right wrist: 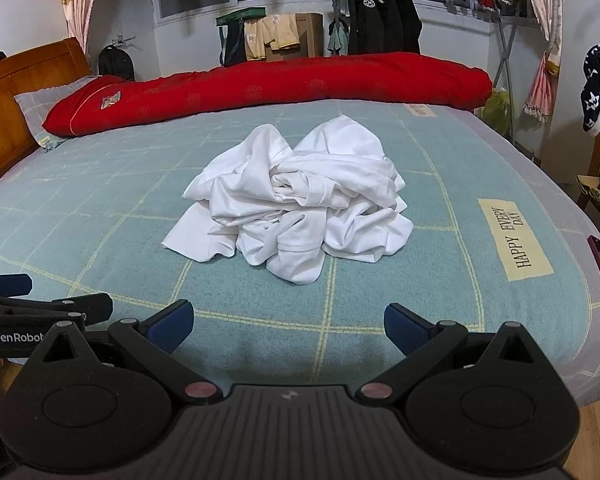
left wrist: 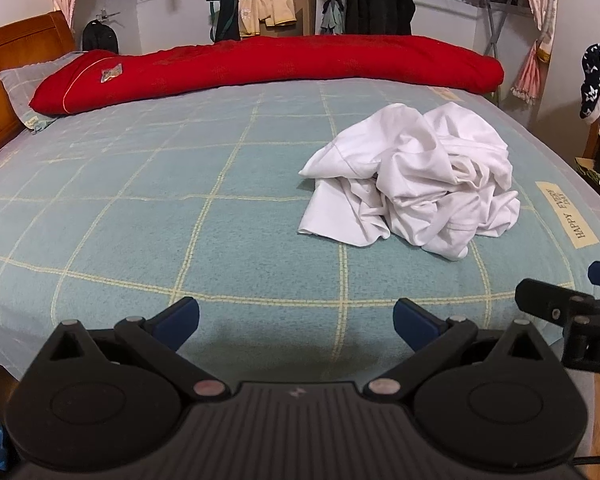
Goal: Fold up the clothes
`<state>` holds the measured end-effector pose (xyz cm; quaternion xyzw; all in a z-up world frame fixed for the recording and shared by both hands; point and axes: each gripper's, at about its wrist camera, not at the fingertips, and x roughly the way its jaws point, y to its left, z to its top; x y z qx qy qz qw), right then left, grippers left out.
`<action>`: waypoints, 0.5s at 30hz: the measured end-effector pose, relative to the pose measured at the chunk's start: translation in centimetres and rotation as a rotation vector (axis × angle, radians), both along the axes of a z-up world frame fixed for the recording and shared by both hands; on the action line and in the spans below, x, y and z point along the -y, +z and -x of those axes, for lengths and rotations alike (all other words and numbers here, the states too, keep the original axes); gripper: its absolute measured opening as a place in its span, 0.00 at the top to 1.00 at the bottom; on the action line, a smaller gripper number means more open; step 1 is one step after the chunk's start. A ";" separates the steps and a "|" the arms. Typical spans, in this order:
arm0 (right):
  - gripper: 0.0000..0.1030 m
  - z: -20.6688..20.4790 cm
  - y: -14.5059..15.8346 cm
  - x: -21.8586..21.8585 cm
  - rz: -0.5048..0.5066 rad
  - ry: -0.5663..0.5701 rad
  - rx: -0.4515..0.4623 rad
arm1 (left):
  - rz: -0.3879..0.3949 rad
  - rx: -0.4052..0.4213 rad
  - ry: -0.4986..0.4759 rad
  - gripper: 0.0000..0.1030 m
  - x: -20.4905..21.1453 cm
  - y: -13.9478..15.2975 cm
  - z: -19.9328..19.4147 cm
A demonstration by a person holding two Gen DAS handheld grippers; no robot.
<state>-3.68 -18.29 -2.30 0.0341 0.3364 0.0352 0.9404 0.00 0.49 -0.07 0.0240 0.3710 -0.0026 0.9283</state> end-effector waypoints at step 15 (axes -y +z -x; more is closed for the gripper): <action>0.00 -0.4 0.0 -0.4 0.007 0.015 -0.003 | 0.010 -0.004 -0.003 0.01 -0.1 0.0 -0.2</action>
